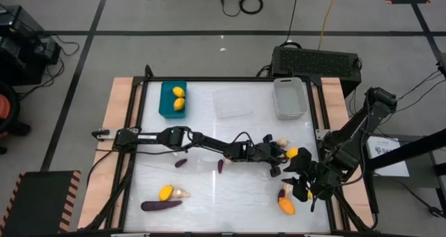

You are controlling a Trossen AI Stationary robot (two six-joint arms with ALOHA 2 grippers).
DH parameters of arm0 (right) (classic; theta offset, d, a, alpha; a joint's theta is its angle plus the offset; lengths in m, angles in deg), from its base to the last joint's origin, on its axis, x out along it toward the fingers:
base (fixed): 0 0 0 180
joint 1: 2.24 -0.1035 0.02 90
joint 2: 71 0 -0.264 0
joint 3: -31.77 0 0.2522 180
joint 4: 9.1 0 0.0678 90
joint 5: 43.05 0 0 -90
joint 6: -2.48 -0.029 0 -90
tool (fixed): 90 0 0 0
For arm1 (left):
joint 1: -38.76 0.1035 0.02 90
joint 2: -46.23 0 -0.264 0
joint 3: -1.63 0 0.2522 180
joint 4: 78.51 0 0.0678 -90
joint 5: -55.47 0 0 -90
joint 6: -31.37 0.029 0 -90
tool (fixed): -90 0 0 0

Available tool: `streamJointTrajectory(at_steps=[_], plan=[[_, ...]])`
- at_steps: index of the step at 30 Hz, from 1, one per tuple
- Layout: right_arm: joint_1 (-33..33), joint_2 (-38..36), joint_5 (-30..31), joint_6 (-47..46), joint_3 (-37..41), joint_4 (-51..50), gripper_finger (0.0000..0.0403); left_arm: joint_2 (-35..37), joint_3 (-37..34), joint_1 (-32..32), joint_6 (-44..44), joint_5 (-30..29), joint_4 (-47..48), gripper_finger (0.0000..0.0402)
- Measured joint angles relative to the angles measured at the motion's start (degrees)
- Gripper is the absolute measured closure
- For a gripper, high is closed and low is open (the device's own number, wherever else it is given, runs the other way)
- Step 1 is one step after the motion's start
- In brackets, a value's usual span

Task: Sort produce into baskets
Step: Put the lemon into the blue bin

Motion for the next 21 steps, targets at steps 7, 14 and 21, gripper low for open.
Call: streamJointTrajectory(at_steps=[7, 14, 21], plan=[[0.0, 0.0, 0.0, -0.3, 0.0, 0.1, 0.0218, 4.3, -0.2, 0.0, 0.0, 0.0, 5.6, 0.0296], [0.0, 0.0, 0.0, -1.3, 0.0, 0.2, 0.0218, 10.2, 0.0, 0.0, 0.6, 0.0, 18.4, 0.0297], [0.0, 0.0, 0.0, -1.5, 0.0, 0.5, 0.0218, 17.3, 0.0, 0.1, 5.4, -2.6, 34.3, 0.0297]])
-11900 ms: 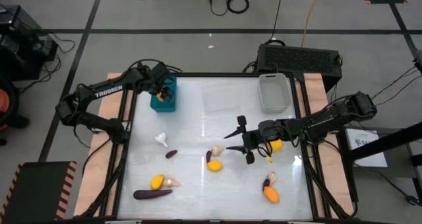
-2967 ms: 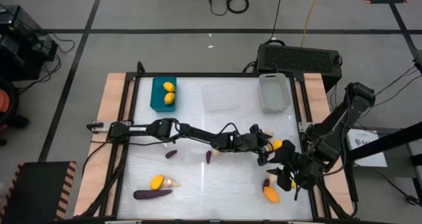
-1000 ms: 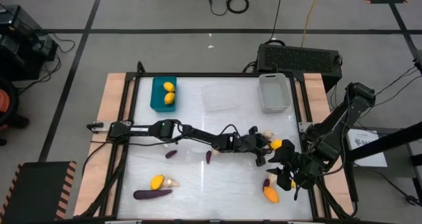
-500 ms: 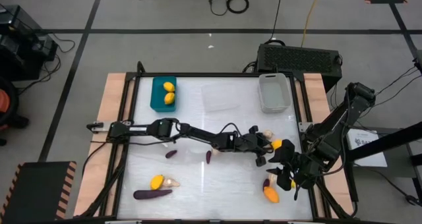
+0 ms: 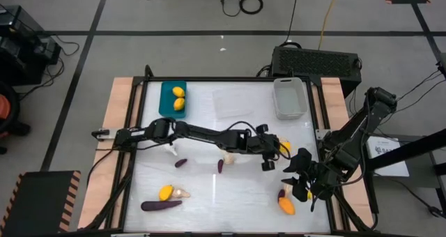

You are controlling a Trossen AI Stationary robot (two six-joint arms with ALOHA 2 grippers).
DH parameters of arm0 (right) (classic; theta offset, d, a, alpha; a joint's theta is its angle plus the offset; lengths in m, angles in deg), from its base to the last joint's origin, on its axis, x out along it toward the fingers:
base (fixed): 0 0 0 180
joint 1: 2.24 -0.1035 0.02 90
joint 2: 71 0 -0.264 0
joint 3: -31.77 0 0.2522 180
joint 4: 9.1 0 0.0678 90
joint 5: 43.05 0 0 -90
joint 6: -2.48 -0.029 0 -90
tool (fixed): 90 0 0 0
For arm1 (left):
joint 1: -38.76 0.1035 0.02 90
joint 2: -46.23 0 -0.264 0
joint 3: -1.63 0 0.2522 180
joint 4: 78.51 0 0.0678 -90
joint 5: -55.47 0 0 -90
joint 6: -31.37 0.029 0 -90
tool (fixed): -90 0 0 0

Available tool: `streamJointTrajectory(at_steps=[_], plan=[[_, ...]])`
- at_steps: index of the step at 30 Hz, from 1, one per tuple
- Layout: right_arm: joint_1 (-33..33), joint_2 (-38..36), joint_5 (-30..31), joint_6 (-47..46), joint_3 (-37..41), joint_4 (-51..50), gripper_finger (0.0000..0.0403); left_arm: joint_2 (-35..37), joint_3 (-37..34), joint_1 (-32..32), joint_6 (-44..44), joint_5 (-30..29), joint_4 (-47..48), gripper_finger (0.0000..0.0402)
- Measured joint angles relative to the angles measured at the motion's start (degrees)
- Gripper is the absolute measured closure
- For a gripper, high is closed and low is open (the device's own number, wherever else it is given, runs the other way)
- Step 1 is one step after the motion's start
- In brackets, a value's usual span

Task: Sort produce into baskets
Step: Put the lemon into the blue bin

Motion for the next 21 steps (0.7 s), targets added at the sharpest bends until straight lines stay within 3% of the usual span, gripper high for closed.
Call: streamJointTrajectory(at_steps=[12, 21], plan=[[0.0, 0.2, 1.3, 0.0, 0.0, 0.0, 0.0218, 15.9, 0.1, 1.3, 4.2, -2.7, 32.8, 0.0297], [0.0, 0.2, 1.5, 0.0, 0.0, 0.6, 0.0218, 26.2, 0.1, 8.0, 1.2, -7.2, 59.7, 0.0297]])
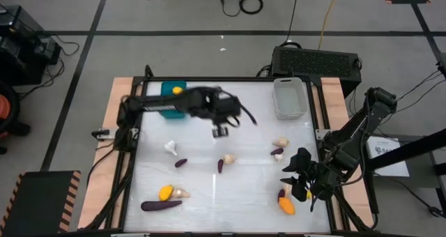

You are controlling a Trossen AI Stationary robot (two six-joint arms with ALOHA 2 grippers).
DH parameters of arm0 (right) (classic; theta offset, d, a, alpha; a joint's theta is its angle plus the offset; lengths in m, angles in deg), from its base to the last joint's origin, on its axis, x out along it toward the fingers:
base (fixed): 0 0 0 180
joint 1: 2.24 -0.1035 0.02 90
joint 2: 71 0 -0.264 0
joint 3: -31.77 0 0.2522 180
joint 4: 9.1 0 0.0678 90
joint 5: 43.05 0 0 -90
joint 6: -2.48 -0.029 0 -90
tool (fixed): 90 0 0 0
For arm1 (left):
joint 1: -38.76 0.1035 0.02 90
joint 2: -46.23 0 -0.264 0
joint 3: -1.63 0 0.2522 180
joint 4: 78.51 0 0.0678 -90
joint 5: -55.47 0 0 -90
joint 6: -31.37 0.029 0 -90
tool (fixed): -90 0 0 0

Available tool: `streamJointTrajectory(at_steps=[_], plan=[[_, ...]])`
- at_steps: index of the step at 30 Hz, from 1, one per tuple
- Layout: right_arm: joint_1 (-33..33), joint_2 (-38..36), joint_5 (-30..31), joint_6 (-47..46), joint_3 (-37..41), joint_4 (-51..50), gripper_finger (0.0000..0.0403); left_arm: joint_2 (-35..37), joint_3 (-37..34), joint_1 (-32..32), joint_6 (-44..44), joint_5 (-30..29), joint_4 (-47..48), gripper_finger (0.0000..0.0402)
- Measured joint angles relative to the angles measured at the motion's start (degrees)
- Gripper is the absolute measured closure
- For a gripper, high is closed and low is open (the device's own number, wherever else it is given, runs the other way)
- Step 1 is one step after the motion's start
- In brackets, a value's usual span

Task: Sort produce into baskets
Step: Put the lemon into the blue bin

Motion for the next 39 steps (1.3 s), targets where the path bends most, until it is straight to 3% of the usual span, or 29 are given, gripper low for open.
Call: streamJointTrajectory(at_steps=[6, 13, 23, 30, 39], plan=[[0.0, 0.0, 0.0, 0.0, 0.0, 0.4, 0.0218, 2.6, 0.0, 7.8, -5.9, -2.0, 12.6, 0.0297], [-0.7, 1.3, -0.1, 0.0, 0.0, 0.5, 0.0218, 5.5, -6.2, 14.5, -7.6, 0.4, 13.5, 0.0297], [-1.5, 3.6, -0.3, -2.6, 0.0, 1.0, 0.0218, 11.2, -30.0, 24.1, -7.8, -0.8, 12.4, 0.0297], [-1.3, 5.3, 0.8, -2.5, 0.0, 0.5, 0.0218, 14.6, -42.9, 27.1, -7.9, -1.2, 3.9, 0.0294], [0.9, 5.6, 3.0, -1.0, 0.0, -0.1, 0.0218, 14.7, -45.5, 25.9, -6.1, -3.6, 2.2, 0.0199]])
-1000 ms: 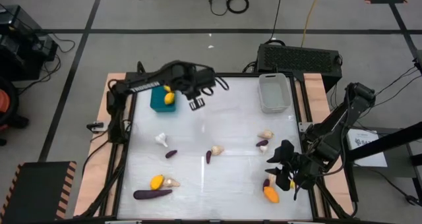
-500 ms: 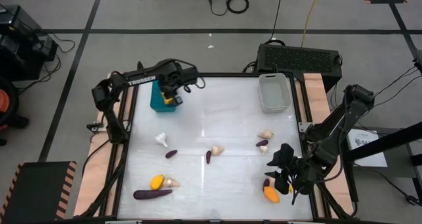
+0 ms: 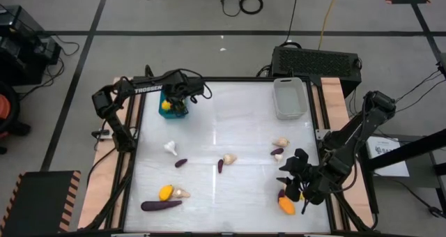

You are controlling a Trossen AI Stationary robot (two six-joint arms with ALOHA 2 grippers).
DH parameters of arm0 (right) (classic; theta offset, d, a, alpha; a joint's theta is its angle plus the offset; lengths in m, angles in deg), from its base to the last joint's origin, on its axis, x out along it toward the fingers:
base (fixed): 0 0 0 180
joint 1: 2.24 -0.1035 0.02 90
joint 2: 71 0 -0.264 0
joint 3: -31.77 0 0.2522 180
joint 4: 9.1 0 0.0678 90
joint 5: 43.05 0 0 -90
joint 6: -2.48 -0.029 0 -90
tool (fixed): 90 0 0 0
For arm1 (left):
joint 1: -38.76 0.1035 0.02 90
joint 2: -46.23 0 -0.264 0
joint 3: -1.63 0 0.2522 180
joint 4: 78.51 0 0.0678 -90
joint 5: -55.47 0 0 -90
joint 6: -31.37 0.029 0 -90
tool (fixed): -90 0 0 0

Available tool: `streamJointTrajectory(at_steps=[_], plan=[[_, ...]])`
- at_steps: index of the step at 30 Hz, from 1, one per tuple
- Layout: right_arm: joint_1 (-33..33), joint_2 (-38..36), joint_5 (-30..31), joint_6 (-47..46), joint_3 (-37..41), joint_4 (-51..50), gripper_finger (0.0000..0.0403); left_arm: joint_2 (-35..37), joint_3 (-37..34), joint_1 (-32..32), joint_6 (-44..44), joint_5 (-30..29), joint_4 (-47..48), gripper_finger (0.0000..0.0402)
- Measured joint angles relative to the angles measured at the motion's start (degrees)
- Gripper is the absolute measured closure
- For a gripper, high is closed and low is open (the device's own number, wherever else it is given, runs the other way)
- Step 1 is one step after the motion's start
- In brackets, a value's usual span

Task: Sort produce into baskets
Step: Put the lemon into the blue bin

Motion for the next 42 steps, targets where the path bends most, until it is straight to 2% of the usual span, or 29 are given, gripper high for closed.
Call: streamJointTrajectory(at_steps=[5, 12, 18, 23, 32, 37, 42], plan=[[0.9, 0.0, 0.0, 2.7, 0.0, -0.1, 0.0218, 0.0, 2.1, -0.6, -0.4, 2.6, 4.0, 0.0155], [2.7, 0.0, 0.0, 7.1, 0.0, -0.1, 0.0218, 0.0, 7.2, -4.6, -4.9, 15.7, 8.0, 0.0148], [4.2, 0.0, 0.0, 9.6, 0.0, -0.1, 0.0218, 0.0, 10.6, -14.0, -11.3, 27.6, 9.1, 0.0148], [5.3, 0.0, -0.1, 12.0, 0.0, -0.1, 0.0218, 0.0, 11.6, -24.0, -20.8, 36.1, 9.1, 0.0148], [8.2, 0.0, -0.2, 18.0, 0.0, 0.0, 0.0218, 0.0, 10.8, -41.5, -37.2, 36.8, 8.4, 0.0149], [10.9, 0.0, -0.2, 23.2, 0.0, 1.4, 0.0218, 0.0, 9.1, -49.2, -48.0, 37.2, 3.1, 0.0149], [13.9, 0.0, -0.2, 28.2, 0.0, 3.4, 0.0218, 0.0, 5.6, -54.4, -55.5, 41.2, -3.2, 0.0149]])
